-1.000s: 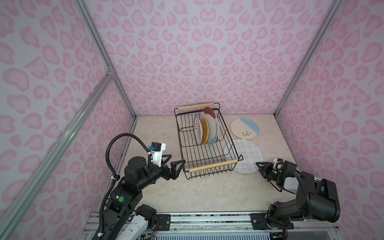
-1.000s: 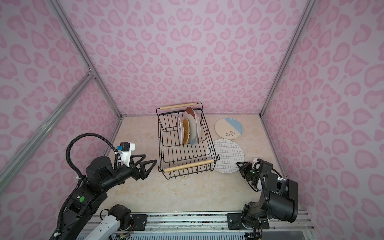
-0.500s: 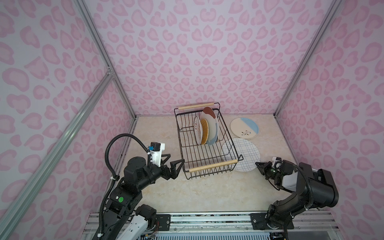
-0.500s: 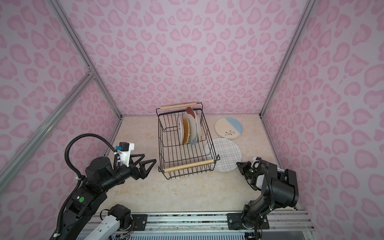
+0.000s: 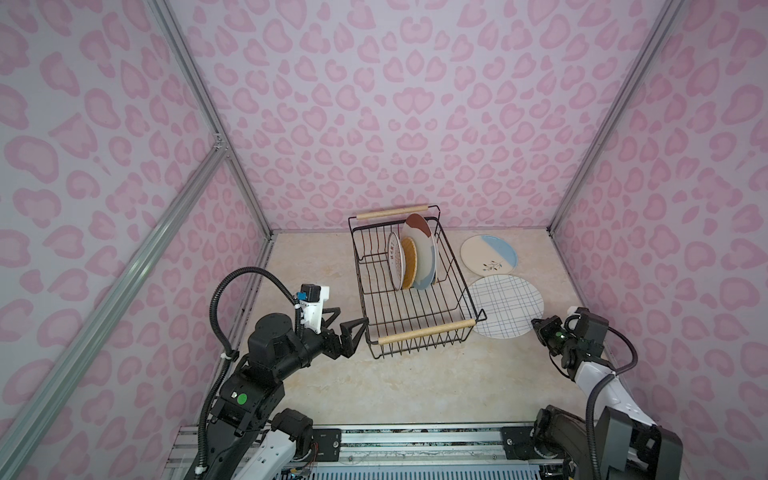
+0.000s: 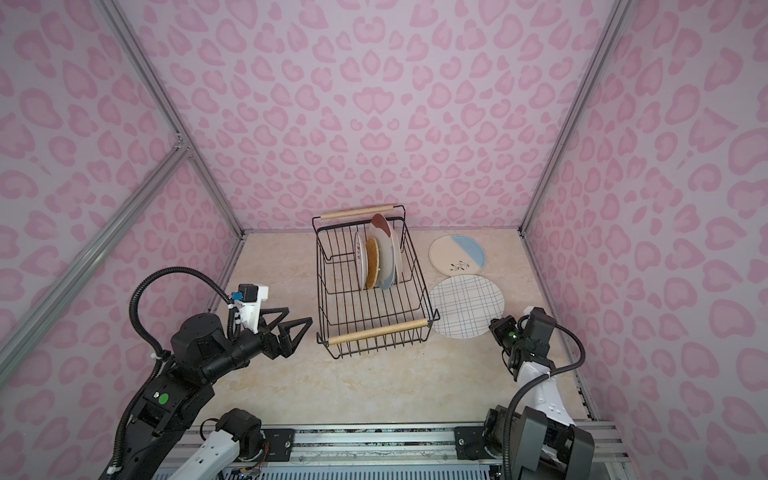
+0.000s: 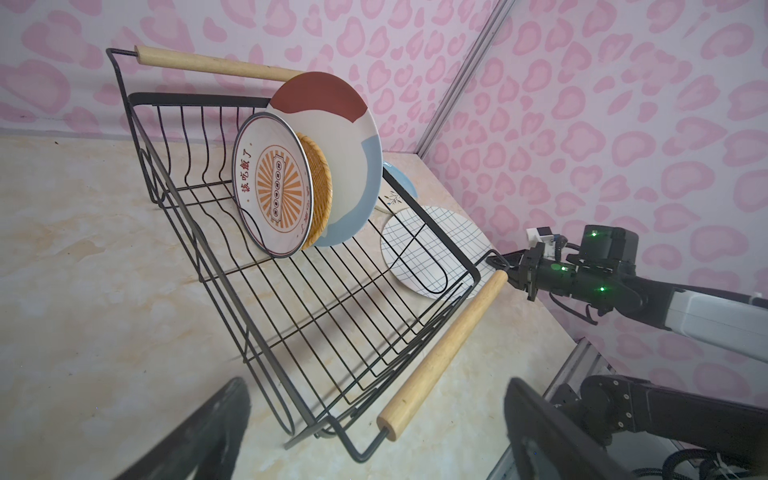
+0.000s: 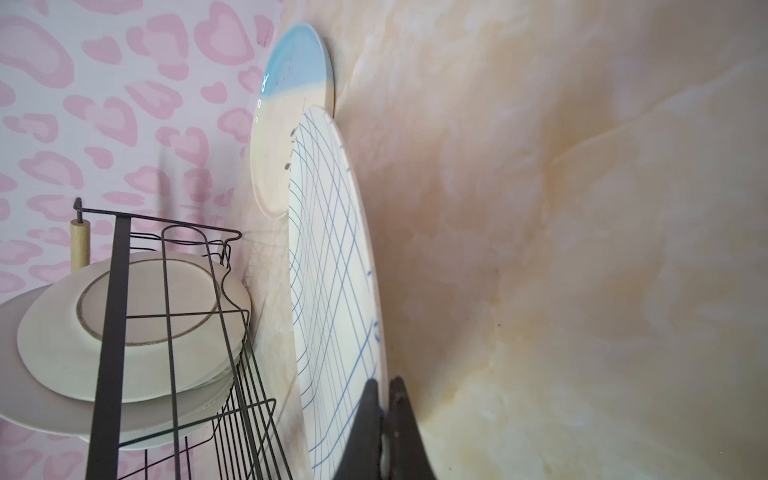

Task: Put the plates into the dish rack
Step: 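Grasp the checked plate's rim with the right gripper and tilt it upright, then reach the left gripper across and grasp the upright checked plate's rim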

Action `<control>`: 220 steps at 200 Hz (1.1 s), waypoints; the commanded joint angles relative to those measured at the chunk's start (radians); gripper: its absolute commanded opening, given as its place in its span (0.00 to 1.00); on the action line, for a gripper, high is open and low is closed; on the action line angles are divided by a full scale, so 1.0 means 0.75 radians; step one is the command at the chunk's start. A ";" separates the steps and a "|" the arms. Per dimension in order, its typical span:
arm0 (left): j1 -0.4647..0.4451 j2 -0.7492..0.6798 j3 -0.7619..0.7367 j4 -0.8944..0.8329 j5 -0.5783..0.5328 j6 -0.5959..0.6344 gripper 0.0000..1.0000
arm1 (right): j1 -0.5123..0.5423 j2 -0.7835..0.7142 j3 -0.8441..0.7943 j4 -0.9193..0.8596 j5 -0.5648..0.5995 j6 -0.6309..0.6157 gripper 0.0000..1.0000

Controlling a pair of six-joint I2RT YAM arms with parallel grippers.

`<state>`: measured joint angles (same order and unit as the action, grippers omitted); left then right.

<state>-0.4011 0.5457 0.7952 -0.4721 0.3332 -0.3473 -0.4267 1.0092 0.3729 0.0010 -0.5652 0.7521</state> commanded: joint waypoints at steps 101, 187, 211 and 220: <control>0.000 0.032 -0.025 0.116 0.032 -0.031 0.97 | 0.032 -0.247 0.301 -0.422 0.090 -0.023 0.00; -0.356 0.418 0.116 0.594 -0.111 -0.045 0.99 | 0.059 -0.205 0.601 -0.519 0.117 0.040 0.00; -0.469 0.546 0.188 0.647 -0.188 0.082 0.99 | 0.060 -0.179 0.715 -0.549 0.118 0.050 0.00; -0.506 0.586 0.210 0.674 -0.199 0.163 0.99 | 0.062 -0.163 0.755 -0.551 0.100 0.062 0.00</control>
<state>-0.7246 0.9257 0.9092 -0.0742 0.2497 -0.3729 -0.3820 0.8677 0.8825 -0.4400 -0.4694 0.7685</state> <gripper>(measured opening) 0.987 0.050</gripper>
